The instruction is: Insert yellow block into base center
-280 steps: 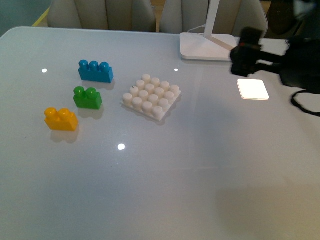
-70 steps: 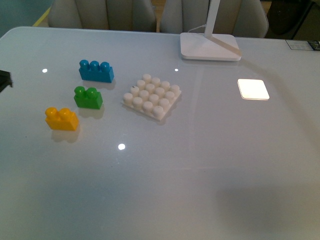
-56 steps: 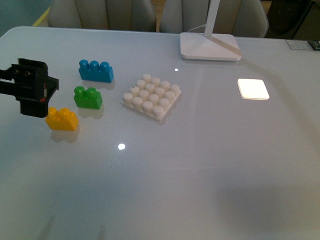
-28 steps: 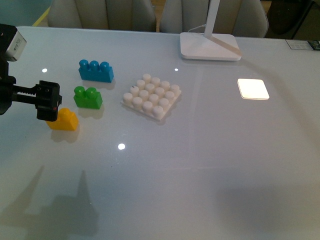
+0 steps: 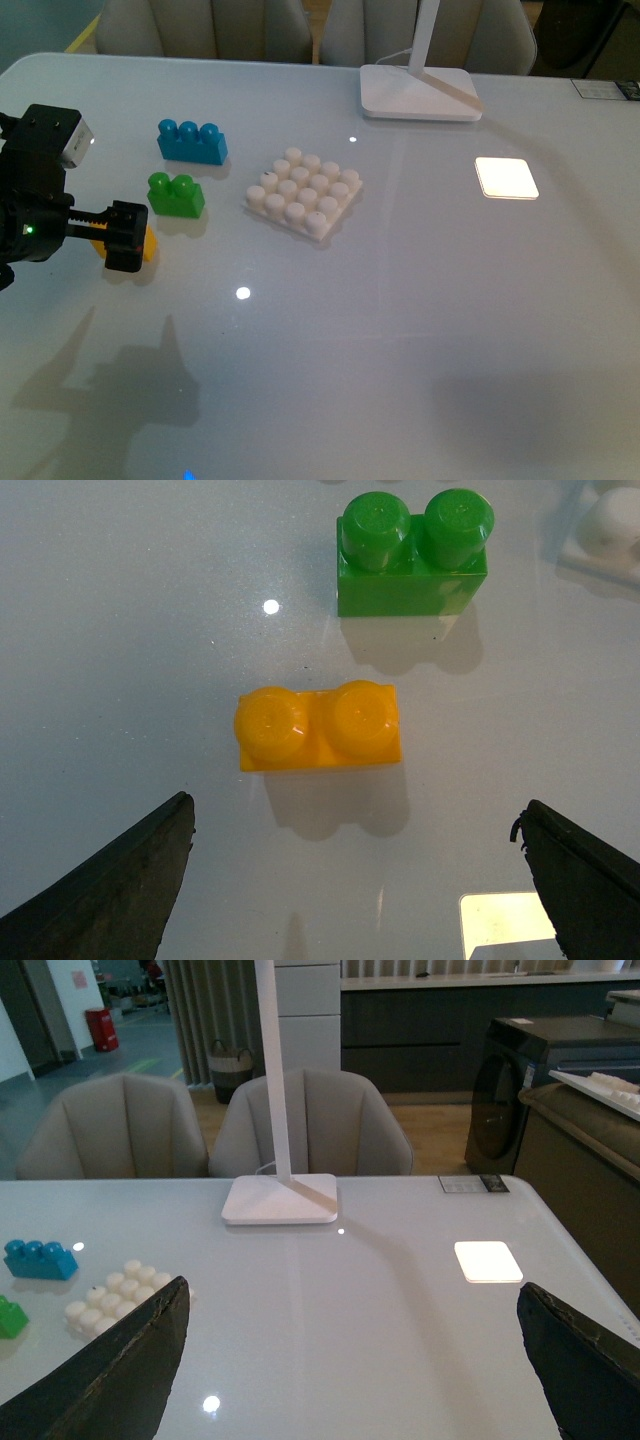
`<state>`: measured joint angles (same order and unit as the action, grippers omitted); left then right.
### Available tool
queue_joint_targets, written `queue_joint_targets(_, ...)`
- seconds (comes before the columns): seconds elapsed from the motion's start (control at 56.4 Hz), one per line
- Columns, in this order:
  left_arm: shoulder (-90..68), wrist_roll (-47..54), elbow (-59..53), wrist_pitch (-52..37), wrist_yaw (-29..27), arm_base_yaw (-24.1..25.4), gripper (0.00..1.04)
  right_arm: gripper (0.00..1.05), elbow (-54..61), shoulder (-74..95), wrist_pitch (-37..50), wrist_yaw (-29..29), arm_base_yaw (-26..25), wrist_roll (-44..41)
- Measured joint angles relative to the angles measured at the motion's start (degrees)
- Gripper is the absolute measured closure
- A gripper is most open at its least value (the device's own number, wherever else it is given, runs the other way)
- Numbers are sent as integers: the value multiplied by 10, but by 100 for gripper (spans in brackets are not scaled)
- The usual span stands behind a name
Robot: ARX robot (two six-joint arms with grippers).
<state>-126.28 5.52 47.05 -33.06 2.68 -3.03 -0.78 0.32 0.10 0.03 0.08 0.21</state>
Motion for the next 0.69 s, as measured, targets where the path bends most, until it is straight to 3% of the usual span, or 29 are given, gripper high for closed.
queue_joint_targets(0.692, -62, -50, 97, 61, -23, 3, 7, 9, 0, 0, 0, 0, 0, 0)
